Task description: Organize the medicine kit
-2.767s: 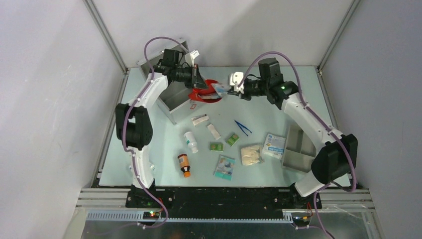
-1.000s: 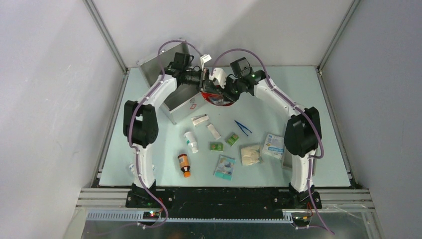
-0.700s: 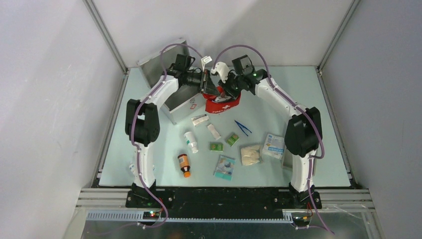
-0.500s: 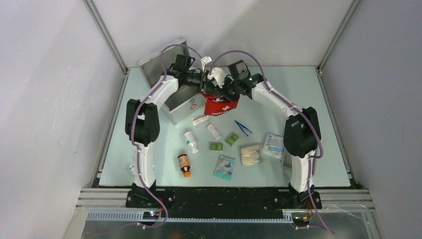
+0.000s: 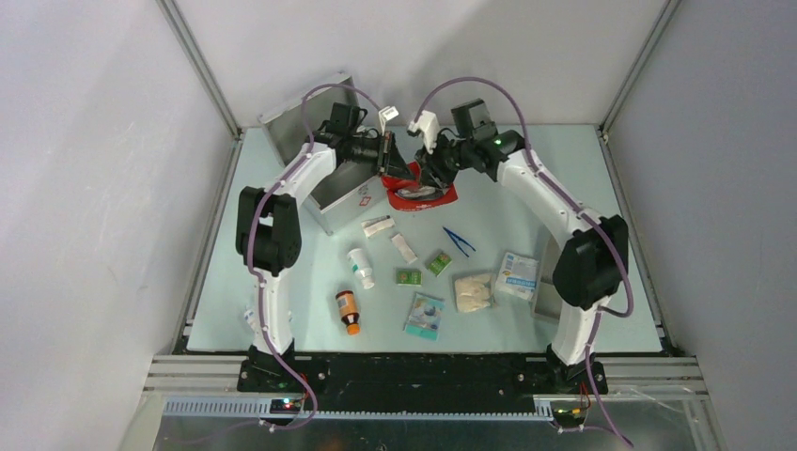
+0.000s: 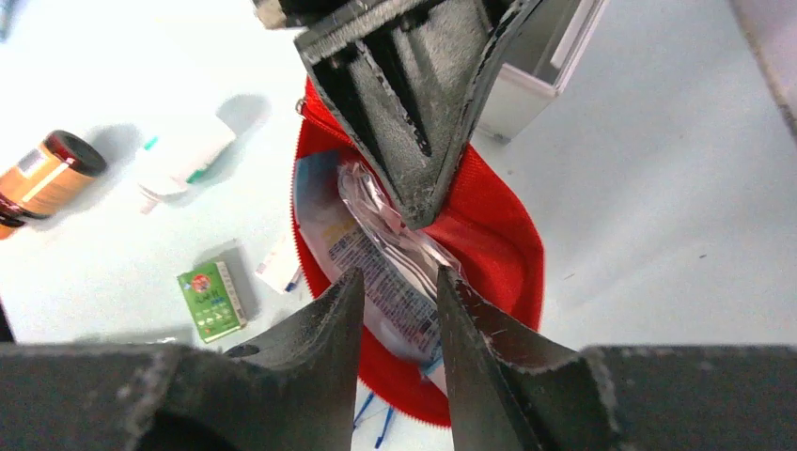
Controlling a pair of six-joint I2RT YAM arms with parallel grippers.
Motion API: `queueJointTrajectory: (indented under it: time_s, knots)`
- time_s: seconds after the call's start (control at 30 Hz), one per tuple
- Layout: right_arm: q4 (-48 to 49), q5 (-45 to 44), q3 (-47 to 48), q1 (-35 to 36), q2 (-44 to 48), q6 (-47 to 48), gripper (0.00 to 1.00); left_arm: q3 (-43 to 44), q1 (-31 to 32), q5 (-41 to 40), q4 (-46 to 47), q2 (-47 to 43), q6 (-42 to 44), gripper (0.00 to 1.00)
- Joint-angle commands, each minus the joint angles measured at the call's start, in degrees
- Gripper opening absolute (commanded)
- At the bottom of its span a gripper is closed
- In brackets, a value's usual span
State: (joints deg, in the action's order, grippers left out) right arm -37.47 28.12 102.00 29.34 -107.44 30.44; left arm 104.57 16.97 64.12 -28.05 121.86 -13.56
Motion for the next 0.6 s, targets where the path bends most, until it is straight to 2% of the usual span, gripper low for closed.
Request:
queueJointTrajectory:
  time_s: [0.0,0.17,0.3,0.43,0.57]
  knots:
    - [0.7,5.6,0.4,-1.4,4.0,-4.2,0.39,0.6,0.0,0.1,1.9,-2.2,-0.1,0.0]
    - [1.8,2.2,0.5,-0.1,2.2,-4.0,0.39,0.7,-0.1,0.1,1.9,-2.5,0.3,0.0]
    - [1.3,-0.9,1.1,1.6,0.3,-2.0,0.35,0.5,-0.1,0.4,1.9,-2.8,0.5,0.0]
    - [4.0,-6.8,0.0,3.0,-1.3,-4.0,0.3,0.2,-0.1,0.8,1.9,-3.0,0.4,0.0]
    - [8.0,-12.6,-1.8,4.6,-3.1,-5.4,0.33,0.4,-0.1,0.8,1.9,-2.6,-0.5,0.0]
